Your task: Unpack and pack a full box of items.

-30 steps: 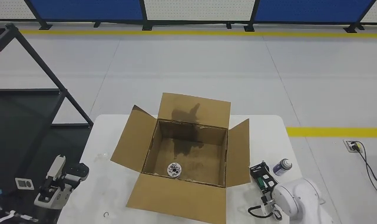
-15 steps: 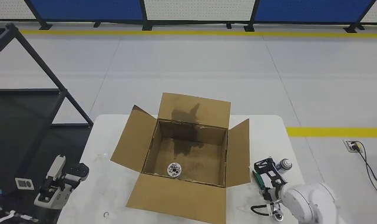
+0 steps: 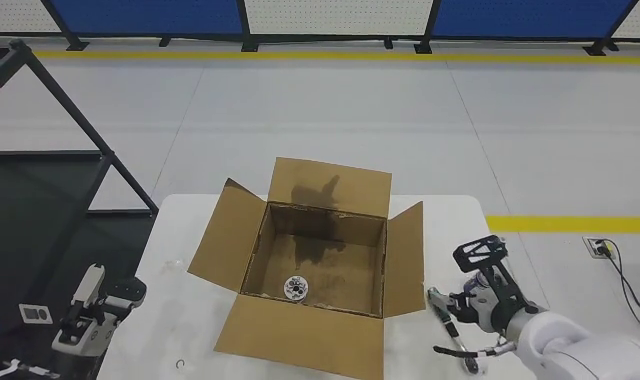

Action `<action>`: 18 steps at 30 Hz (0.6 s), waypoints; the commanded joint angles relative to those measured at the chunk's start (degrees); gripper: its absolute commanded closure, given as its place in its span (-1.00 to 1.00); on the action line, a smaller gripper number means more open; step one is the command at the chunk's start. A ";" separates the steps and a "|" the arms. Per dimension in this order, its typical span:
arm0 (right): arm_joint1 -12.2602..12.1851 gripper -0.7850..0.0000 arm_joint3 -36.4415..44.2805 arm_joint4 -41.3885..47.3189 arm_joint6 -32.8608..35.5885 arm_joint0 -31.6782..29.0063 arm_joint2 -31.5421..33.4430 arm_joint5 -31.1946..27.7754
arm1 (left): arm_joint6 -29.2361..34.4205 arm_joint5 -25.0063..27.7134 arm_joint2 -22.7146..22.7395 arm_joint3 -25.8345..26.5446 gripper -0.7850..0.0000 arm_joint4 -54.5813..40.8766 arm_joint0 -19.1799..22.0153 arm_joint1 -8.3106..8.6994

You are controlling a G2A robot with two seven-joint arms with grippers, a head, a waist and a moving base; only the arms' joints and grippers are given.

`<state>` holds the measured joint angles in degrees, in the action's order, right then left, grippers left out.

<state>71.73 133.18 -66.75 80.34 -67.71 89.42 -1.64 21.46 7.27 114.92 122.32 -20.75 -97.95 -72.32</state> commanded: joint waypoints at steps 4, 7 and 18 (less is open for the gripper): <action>0.20 -1.00 1.46 1.60 -0.90 4.37 -3.44 3.32 | 1.20 1.26 0.73 -0.12 -1.00 -1.17 -1.15 0.00; 0.31 -1.00 1.46 1.97 0.70 7.99 -6.89 4.35 | 2.11 1.72 0.68 0.15 -1.00 -1.49 -1.57 0.02; 0.38 -1.00 1.46 1.99 0.77 9.66 -8.90 3.94 | 2.11 1.72 0.68 0.15 -1.00 -1.49 -1.57 0.02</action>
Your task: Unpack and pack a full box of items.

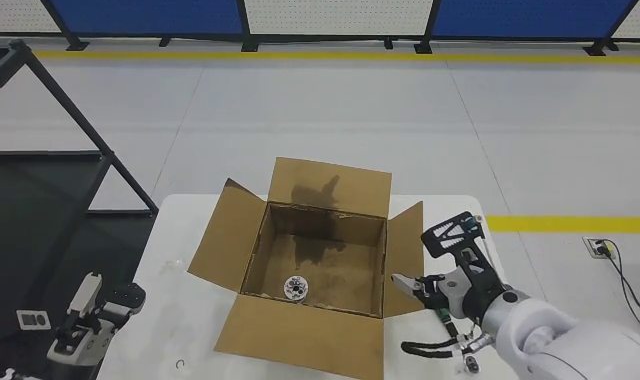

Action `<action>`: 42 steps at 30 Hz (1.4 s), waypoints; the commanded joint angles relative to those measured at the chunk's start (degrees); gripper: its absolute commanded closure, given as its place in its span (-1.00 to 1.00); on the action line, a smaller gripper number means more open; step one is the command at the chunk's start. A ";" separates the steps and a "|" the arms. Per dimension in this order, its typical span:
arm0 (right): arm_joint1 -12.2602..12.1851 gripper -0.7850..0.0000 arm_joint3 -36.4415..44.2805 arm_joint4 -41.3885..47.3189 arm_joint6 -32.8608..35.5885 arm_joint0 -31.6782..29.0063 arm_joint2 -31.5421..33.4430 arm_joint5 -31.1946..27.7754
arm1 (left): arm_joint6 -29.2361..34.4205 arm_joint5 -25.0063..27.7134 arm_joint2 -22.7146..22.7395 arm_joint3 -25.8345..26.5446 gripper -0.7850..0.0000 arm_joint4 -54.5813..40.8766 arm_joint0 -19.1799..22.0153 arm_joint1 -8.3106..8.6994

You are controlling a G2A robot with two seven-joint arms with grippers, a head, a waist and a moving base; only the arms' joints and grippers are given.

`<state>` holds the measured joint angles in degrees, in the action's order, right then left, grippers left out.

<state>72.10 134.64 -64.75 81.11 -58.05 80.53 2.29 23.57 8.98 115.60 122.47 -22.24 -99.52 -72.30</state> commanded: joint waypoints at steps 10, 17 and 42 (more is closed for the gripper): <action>0.24 -1.00 -3.90 -0.57 -3.31 1.43 -6.20 -2.28 | 0.62 -2.20 -0.43 -0.81 -1.00 1.07 1.31 0.23; 2.88 -1.00 -15.61 -1.37 -0.81 18.41 -22.19 3.33 | 0.82 -4.14 -1.42 -2.78 -1.00 3.21 4.28 0.63; 18.39 -1.00 -62.01 15.61 -1.70 47.55 -51.33 15.92 | 1.18 -1.14 1.08 -4.93 -1.00 -1.57 3.66 0.76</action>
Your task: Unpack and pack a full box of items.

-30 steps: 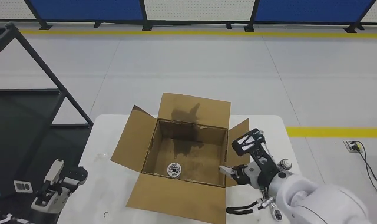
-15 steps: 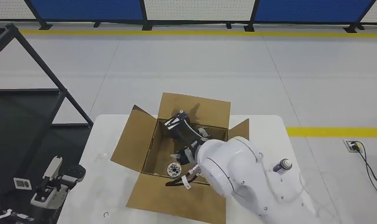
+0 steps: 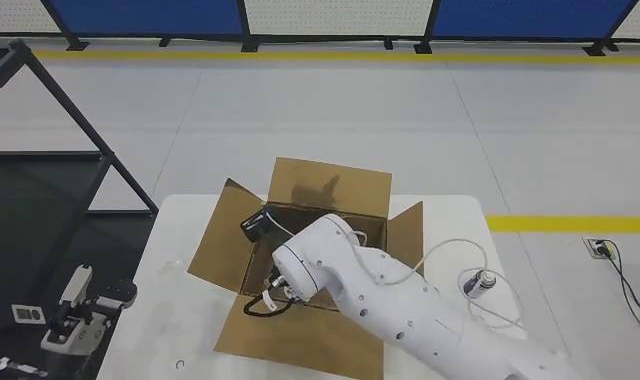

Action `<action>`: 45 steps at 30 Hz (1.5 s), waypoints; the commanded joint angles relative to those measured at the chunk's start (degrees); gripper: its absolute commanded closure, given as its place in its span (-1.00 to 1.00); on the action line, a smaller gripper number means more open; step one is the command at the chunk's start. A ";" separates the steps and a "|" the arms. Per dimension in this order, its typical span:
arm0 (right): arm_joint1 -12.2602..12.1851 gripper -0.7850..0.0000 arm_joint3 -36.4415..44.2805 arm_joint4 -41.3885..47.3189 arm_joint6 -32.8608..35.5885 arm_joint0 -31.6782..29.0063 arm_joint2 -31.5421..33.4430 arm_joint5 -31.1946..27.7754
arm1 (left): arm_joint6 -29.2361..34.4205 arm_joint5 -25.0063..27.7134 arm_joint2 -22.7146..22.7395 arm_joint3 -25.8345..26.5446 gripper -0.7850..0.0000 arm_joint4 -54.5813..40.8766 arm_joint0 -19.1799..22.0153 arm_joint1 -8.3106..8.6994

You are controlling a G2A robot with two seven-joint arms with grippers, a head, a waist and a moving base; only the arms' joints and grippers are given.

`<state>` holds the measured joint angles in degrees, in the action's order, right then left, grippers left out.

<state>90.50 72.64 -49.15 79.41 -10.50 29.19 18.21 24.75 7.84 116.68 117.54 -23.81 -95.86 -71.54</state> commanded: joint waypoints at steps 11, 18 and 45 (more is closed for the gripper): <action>1.08 -1.00 -6.70 5.68 -2.66 -1.56 1.76 -0.23 | 1.04 -0.35 -0.70 0.20 -1.00 0.80 0.34 0.16; 5.49 -1.00 -19.56 12.33 -6.76 1.12 0.63 3.48 | 1.43 0.67 -0.86 0.21 -1.00 1.19 -0.33 0.22; 19.87 -1.00 -54.75 21.18 -17.28 5.75 -2.58 2.59 | 0.16 1.28 -0.28 0.43 -1.00 -0.21 -1.47 0.32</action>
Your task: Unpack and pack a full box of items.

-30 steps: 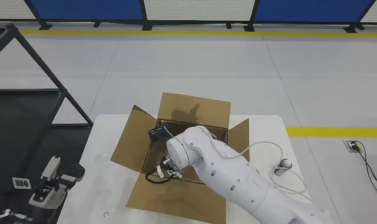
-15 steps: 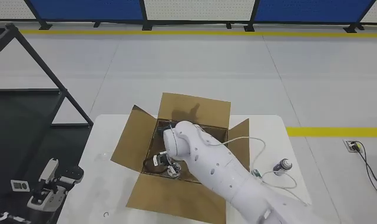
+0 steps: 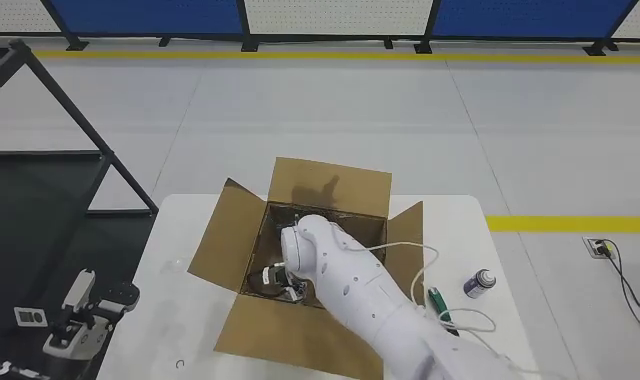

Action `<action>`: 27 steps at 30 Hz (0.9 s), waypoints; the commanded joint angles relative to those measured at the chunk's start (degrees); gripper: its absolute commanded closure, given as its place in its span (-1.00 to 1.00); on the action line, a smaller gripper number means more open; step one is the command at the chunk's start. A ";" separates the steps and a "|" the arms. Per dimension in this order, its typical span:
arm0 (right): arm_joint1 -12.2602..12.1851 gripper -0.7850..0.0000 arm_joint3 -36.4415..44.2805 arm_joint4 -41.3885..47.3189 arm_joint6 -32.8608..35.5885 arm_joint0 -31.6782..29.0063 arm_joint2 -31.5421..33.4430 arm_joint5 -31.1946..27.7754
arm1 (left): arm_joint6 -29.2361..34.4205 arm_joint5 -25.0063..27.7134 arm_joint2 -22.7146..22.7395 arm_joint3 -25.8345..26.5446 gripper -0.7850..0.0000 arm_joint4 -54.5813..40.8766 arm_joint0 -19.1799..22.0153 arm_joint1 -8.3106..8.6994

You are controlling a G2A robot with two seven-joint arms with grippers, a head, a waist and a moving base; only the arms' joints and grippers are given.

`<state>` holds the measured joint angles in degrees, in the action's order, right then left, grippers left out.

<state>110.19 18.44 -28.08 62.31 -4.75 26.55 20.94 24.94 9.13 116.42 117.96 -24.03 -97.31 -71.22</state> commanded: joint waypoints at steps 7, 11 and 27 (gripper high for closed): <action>1.64 -0.41 -4.23 0.64 -1.40 0.28 0.66 -1.58 | -0.44 0.03 -0.12 0.05 -1.00 0.27 -0.10 0.03; 2.13 0.02 -5.86 1.00 -1.51 0.50 1.13 -2.84 | -0.74 0.10 -0.21 -0.01 -1.00 0.34 -0.15 0.03; 2.64 1.00 -8.62 1.83 -3.92 1.37 3.24 -5.19 | -1.38 0.33 -1.10 -0.48 -1.00 1.32 0.00 0.07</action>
<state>112.85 9.83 -26.27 58.62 -3.47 29.69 15.74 23.59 9.43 115.42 117.41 -22.82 -97.29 -71.15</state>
